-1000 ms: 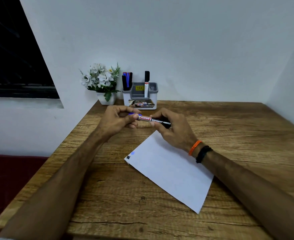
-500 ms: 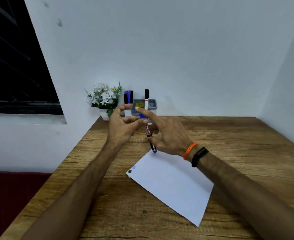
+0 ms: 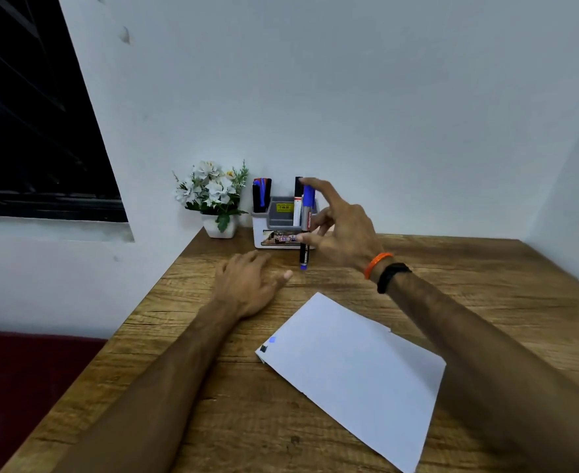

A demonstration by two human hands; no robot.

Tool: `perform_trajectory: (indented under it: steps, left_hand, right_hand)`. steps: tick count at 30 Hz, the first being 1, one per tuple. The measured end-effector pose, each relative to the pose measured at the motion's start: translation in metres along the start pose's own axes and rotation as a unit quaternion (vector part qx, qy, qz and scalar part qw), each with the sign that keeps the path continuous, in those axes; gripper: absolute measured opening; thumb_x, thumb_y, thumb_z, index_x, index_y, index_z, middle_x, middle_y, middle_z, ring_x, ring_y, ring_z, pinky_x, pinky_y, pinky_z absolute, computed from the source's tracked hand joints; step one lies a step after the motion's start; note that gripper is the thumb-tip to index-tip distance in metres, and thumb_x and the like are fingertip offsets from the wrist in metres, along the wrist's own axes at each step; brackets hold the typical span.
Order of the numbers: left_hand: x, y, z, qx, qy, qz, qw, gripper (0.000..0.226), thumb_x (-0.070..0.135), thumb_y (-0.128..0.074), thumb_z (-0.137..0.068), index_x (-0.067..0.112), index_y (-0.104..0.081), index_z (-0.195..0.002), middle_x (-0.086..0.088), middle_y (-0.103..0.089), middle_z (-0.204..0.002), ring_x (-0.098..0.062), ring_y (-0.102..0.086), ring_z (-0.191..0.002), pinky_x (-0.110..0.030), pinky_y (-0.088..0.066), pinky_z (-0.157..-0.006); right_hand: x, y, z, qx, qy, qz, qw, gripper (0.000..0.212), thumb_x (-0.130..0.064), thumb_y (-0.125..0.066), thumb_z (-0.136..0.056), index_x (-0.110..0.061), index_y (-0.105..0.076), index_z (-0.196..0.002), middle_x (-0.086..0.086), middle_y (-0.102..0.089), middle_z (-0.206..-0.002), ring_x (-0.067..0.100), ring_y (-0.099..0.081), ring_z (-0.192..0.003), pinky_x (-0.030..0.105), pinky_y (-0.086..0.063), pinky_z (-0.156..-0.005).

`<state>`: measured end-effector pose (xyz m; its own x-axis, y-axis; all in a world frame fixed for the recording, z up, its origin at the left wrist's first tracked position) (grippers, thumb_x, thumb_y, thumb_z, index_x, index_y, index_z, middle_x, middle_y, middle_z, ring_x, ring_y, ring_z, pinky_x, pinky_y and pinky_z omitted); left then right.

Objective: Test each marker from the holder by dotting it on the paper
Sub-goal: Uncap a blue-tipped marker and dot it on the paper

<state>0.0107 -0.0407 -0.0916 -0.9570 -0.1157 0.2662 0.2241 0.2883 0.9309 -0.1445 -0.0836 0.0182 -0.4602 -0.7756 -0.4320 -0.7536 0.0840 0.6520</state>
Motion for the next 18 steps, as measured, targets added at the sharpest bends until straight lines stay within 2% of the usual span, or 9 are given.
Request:
perform_trajectory:
  steps: [3, 5, 11, 18]
  left_hand:
    - [-0.004, -0.019, -0.004, -0.062, 0.014, -0.048, 0.997, 0.083, 0.080, -0.020, -0.083, 0.029, -0.034, -0.146, -0.004, -0.028, -0.157, -0.029, -0.020, -0.146, -0.052, -0.015, -0.116]
    - [-0.005, -0.021, -0.004, -0.067, 0.014, -0.046, 0.997, 0.082, 0.079, -0.019, -0.083, 0.029, -0.032, -0.147, -0.004, -0.023, -0.159, -0.029, -0.015, -0.147, -0.052, -0.012, -0.117]
    - [-0.008, -0.023, -0.006, -0.060, 0.021, -0.043, 0.997, 0.082, 0.080, -0.019, -0.082, 0.032, -0.031, -0.147, -0.002, -0.022, -0.159, -0.029, -0.014, -0.147, -0.053, -0.012, -0.117]
    - [-0.008, -0.023, -0.006, -0.053, 0.019, -0.048, 0.997, 0.084, 0.081, -0.017, -0.081, 0.031, -0.032, -0.147, -0.002, -0.022, -0.159, -0.028, -0.015, -0.147, -0.051, -0.012, -0.117]
  right_hand:
    - [0.012, 0.000, -0.021, 0.037, -0.023, -0.030, 0.999, 0.087, -0.030, -0.085, -0.071, -0.044, -0.036, -0.142, -0.009, -0.071, -0.073, 0.008, -0.069, -0.069, 0.038, -0.060, -0.076]
    - [0.020, 0.000, -0.036, 0.061, -0.032, -0.032, 0.997, 0.088, -0.029, -0.085, -0.072, -0.041, -0.036, -0.144, -0.008, -0.072, -0.075, 0.010, -0.069, -0.070, 0.037, -0.060, -0.077]
    - [0.036, -0.012, -0.068, 0.102, -0.055, -0.011, 0.993, 0.089, -0.028, -0.084, -0.075, -0.035, -0.032, -0.148, -0.002, -0.075, -0.084, 0.015, -0.070, -0.071, 0.036, -0.060, -0.079]
    - [0.047, -0.040, -0.075, 0.069, -0.062, 0.020, 0.995, 0.080, -0.027, -0.078, -0.082, -0.035, -0.033, -0.148, 0.001, -0.076, -0.088, 0.020, -0.072, -0.081, 0.035, -0.058, -0.081]
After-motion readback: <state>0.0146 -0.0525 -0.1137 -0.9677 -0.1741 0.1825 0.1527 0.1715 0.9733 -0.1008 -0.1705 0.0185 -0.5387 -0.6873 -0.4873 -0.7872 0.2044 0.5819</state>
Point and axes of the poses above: each hand's wrist, its own z-axis away from the middle knuckle, its own y-axis out of the back of the hand, x = y × z, the point moved 10 cm from there along -z, towards the middle knuckle
